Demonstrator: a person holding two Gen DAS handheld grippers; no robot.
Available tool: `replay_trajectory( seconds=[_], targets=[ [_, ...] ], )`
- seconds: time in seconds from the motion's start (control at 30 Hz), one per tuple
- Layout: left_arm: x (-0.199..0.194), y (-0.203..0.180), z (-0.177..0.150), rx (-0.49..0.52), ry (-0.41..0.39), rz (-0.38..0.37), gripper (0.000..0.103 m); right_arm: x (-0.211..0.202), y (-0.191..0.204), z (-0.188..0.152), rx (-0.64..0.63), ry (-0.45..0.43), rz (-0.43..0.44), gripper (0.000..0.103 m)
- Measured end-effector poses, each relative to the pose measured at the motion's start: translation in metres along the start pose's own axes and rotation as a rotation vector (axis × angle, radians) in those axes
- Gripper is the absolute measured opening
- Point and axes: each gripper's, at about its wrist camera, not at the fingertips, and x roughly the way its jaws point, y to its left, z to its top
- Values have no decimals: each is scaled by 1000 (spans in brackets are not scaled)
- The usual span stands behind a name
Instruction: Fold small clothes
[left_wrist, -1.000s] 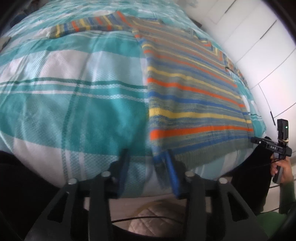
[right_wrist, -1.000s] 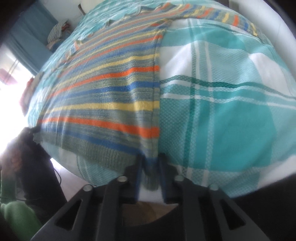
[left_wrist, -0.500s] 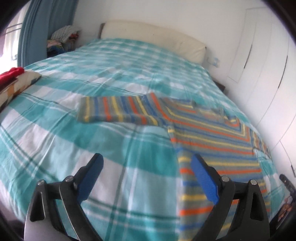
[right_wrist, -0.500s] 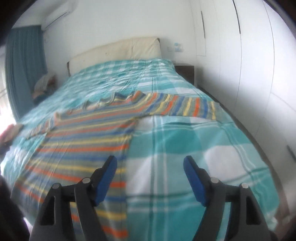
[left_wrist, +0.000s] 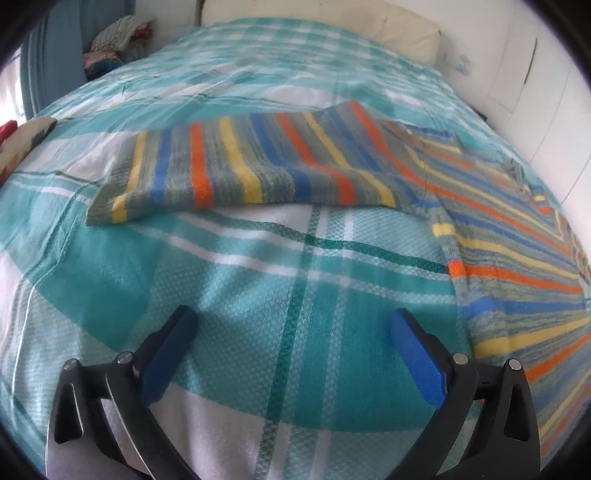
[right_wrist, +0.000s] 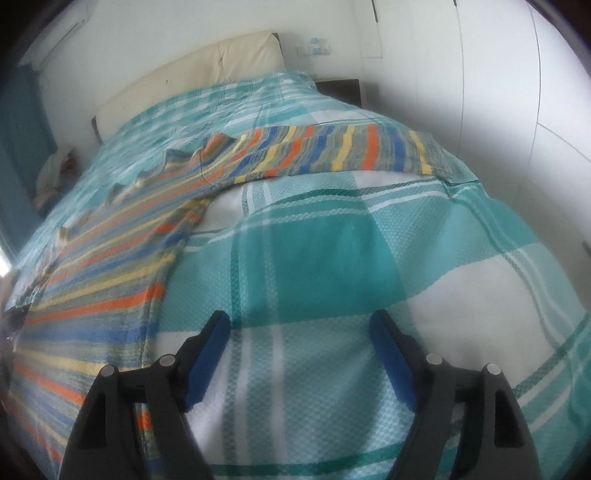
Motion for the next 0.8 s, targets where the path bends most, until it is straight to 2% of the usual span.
replay_trajectory(
  seconds=[0.1, 0.23, 0.8],
  targets=[
    [1, -8, 0, 42, 0, 51, 103, 0, 3, -1, -17, 1, -5, 83],
    [1, -9, 0, 26, 1, 32, 103, 2, 4, 0, -22, 4, -5, 85],
    [1, -8, -1, 29, -1, 36, 103, 0, 4, -2, -28, -1, -6, 87]
  ],
)
